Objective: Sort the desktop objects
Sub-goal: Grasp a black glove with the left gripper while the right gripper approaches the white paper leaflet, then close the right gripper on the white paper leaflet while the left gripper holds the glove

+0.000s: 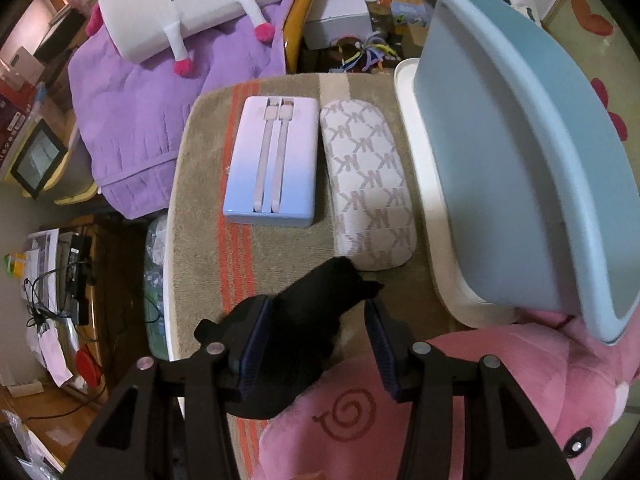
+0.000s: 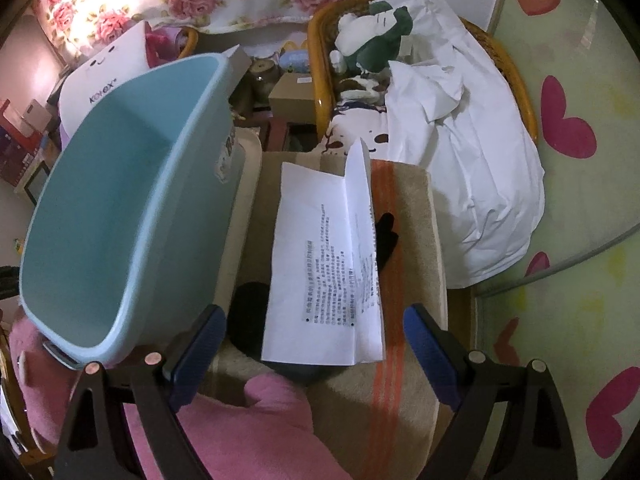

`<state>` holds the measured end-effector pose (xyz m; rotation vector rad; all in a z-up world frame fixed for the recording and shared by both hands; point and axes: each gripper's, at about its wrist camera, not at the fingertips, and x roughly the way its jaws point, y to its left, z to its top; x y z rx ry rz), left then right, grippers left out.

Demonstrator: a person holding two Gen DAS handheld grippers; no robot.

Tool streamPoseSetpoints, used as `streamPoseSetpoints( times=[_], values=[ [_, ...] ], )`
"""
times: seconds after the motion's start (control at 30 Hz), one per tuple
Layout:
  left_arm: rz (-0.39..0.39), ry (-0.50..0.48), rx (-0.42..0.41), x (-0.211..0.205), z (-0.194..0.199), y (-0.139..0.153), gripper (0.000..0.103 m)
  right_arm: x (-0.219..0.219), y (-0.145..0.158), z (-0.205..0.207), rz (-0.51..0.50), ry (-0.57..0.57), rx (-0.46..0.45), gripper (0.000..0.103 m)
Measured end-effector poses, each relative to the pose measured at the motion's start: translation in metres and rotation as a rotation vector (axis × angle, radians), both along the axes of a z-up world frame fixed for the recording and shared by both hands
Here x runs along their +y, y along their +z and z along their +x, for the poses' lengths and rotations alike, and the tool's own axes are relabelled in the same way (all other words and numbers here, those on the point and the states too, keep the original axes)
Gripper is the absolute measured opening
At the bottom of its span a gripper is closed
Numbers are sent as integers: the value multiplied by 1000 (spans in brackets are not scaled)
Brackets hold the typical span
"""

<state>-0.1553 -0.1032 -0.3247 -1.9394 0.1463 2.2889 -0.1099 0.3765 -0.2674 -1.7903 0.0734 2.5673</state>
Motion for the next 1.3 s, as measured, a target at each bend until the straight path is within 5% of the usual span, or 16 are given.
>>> streamPoseSetpoints(
  times=[0.4, 0.47, 0.63, 1.0, 1.17, 1.3],
  values=[
    [-49, 8, -40, 1, -4, -14, 50, 7, -23, -13, 26, -5, -39, 93],
    [-53, 3, -47, 1, -4, -16, 36, 9, -27, -16, 23, -8, -46, 93],
    [-63, 3, -60, 0, -2, -20, 18, 21, -42, -28, 15, -43, -89, 93],
    [-73, 25, -58, -7, 0, -19, 9, 37, -69, -43, -33, -90, -123, 92],
    [-103, 25, -50, -6, 2, -17, 9, 39, -81, -47, -60, -97, -152, 71],
    [-113, 27, -40, -9, 3, -15, 9, 38, -87, -50, -49, -100, -159, 41]
  ],
)
